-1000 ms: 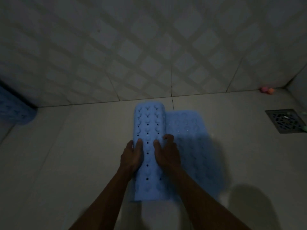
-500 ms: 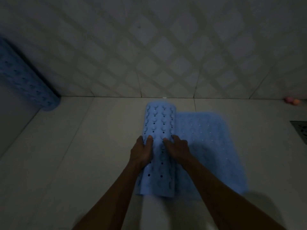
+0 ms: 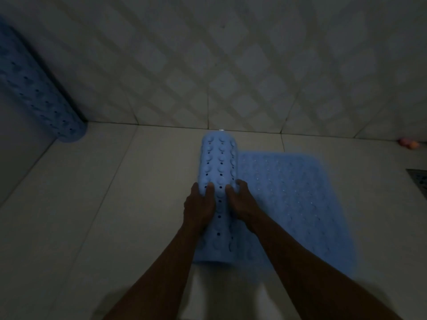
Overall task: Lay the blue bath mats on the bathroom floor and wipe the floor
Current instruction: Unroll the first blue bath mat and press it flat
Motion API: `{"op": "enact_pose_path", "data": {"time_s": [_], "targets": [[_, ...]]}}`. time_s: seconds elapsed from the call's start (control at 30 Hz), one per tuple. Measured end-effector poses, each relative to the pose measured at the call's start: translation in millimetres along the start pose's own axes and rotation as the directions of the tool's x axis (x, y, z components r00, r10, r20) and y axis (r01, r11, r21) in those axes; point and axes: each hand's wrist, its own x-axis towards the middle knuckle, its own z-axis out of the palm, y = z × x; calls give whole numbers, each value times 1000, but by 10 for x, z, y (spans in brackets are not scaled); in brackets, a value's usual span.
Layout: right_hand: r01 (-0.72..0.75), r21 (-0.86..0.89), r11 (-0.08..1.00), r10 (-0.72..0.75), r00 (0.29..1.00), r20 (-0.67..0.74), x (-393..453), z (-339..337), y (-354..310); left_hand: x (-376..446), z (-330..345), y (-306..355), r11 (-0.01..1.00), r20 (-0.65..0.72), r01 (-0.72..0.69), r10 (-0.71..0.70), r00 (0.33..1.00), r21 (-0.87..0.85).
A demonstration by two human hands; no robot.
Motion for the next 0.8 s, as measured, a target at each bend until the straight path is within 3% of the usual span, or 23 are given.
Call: {"op": "enact_pose_path", "data": {"time_s": [0.13, 0.43, 0.6, 0.8], "targets": [[11, 13, 1000, -11, 1000, 7, -97, 151, -11, -39, -116, -55, 996, -17, -60, 61, 998, 65], [99, -38, 994, -94, 988, 123, 98, 489, -165, 22, -493, -252, 981, -58, -28, 40, 997, 190], [121, -265, 957, -73, 980, 184, 306, 781, -187, 54, -617, -507, 960, -106, -54, 86, 991, 276], [179, -250, 952, -123, 967, 224, 397, 905, -251, 104, -665, -705, 942, -139, -129, 180, 974, 311]]}}
